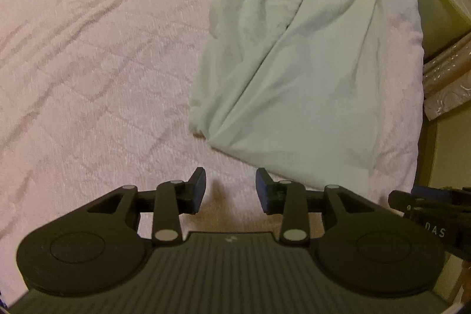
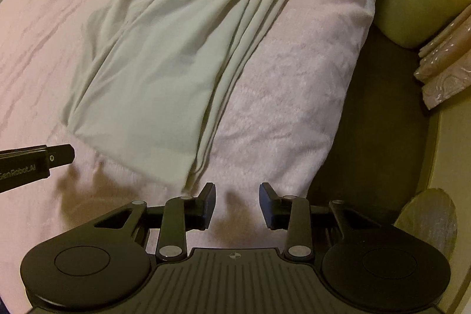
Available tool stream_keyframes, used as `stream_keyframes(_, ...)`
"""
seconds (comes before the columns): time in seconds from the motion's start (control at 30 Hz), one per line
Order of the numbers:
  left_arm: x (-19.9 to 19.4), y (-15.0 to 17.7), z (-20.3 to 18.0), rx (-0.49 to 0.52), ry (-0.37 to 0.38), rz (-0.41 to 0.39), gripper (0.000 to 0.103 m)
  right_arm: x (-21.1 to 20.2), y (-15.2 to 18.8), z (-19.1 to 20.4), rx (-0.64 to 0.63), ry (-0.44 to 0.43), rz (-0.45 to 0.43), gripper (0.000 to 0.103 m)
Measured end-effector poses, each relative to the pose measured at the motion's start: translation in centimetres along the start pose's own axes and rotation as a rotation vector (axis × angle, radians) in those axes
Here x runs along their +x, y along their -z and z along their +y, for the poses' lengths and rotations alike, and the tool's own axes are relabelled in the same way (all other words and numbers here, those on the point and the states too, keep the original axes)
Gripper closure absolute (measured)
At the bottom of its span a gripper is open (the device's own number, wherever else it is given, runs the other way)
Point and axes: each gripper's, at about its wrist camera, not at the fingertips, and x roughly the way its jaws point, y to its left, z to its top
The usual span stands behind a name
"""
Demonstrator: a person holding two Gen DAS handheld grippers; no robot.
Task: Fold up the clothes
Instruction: 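Open the right gripper and withdraw both grippers from the folded garment, then grasp the strip end with the left gripper while the right gripper grasps beside it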
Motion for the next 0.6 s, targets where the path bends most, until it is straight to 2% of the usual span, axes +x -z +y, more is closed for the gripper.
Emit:
stream_keyframes(0.3, -1.3, 0.8, -0.5, 0.006, -0.004, -0.003, 0.069, -1.8, 1.1, 0.0, -0.002, -0.002, -0.025, 0.066)
stream_keyframes(0.6, -1.9, 0.2, -0.3, 0.025, 0.011, -0.027, 0.066, -2.6, 0.8, -0.4, 0.013, 0.008, -0.054, 0.066)
